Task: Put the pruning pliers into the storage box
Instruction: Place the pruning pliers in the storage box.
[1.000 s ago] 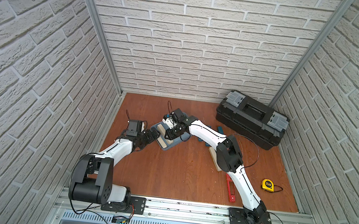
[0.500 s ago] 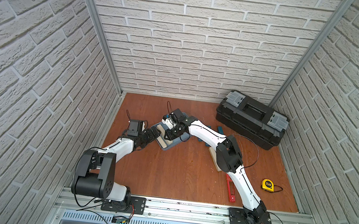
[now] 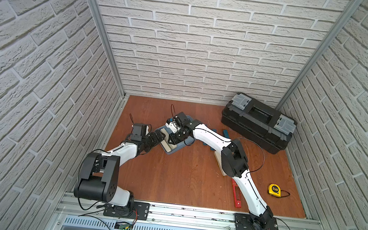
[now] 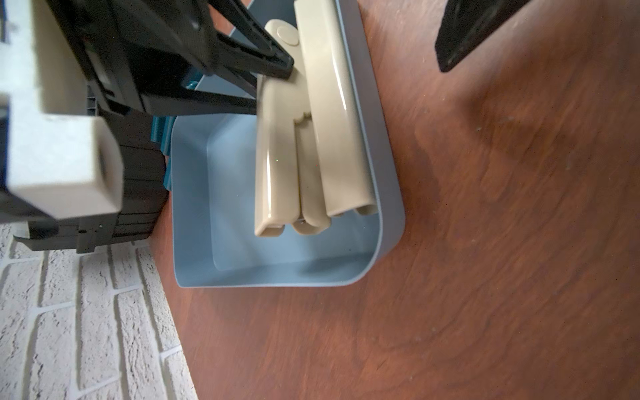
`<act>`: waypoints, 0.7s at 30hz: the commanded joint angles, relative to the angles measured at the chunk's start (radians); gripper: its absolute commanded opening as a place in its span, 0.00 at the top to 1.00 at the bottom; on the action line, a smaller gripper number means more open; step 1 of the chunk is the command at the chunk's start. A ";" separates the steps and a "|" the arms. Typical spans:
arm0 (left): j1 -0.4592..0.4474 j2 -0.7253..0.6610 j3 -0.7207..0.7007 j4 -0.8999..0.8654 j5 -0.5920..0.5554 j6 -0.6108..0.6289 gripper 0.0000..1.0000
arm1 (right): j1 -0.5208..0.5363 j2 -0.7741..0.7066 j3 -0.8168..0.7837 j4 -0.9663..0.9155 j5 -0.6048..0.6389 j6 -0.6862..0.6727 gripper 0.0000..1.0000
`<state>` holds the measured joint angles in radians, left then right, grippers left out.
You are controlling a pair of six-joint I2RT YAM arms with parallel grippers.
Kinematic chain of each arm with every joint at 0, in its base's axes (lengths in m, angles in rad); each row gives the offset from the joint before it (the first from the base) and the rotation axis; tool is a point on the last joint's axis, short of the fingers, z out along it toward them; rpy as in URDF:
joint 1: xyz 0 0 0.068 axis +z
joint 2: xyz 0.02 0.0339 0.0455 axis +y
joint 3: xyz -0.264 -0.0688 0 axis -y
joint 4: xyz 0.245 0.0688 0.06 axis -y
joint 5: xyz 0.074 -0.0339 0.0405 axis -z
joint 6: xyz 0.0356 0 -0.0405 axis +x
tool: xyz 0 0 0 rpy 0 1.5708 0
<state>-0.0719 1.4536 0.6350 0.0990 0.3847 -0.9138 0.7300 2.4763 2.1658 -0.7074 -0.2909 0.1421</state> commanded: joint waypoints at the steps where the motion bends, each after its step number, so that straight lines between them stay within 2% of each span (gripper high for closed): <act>1: 0.009 0.023 -0.027 0.102 0.032 -0.017 0.02 | 0.009 0.007 0.028 0.008 -0.017 -0.012 0.86; 13: 0.007 0.056 -0.047 0.214 0.066 -0.052 0.02 | 0.011 0.000 0.028 0.010 -0.029 -0.019 0.81; 21: 0.005 0.091 -0.056 0.295 0.083 -0.076 0.02 | 0.013 -0.015 0.028 0.008 -0.043 -0.031 0.72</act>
<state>-0.0719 1.5299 0.5930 0.3073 0.4458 -0.9771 0.7307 2.4817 2.1696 -0.7074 -0.3077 0.1341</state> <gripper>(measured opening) 0.982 0.295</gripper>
